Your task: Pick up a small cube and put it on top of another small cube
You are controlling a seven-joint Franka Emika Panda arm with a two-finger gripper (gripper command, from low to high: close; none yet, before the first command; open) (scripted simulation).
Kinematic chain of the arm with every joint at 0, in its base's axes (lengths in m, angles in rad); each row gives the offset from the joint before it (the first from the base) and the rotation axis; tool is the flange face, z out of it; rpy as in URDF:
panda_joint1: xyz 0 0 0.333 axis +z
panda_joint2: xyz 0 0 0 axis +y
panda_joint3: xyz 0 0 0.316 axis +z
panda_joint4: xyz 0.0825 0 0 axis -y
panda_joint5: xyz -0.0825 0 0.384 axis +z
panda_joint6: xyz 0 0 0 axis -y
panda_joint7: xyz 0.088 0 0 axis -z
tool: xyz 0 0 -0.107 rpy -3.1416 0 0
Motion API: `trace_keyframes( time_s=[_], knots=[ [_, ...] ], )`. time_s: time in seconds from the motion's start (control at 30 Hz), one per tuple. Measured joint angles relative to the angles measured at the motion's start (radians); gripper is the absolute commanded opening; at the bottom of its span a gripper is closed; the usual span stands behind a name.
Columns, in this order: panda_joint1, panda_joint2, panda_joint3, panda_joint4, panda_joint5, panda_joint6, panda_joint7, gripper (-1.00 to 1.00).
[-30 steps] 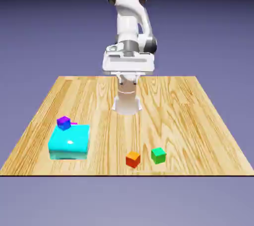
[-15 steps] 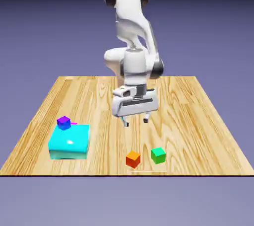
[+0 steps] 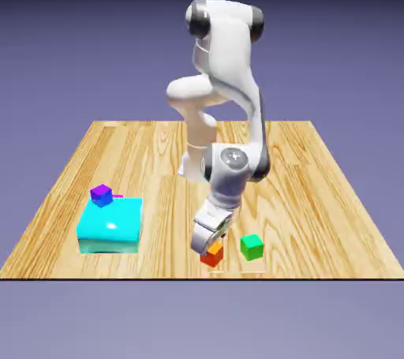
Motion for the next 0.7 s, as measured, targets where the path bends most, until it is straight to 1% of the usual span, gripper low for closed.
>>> trace_keyframes(
  time_s=[0.07,0.23,0.4,0.43,0.57,0.6,0.67,0.7],
  knots=[
    [0.0,0.0,0.0,0.0,0.0,0.0,0.0,-1.0],
    [0.075,-0.181,-0.066,-0.016,-0.07,-0.162,0.035,-1.0],
    [0.236,-0.338,0.006,-0.059,-0.219,-0.233,-0.079,-1.0],
    [0.237,-0.338,0.006,-0.059,-0.219,-0.233,-0.079,-1.0],
    [0.204,-0.193,0.027,-0.066,-0.191,-0.082,-0.093,-1.0],
    [0.198,-0.167,0.03,-0.067,-0.186,-0.055,-0.096,1.0],
    [0.198,-0.167,0.03,-0.067,-0.187,-0.054,-0.096,1.0],
    [0.206,-0.203,0.025,-0.066,-0.194,-0.091,-0.092,1.0]
  ],
)
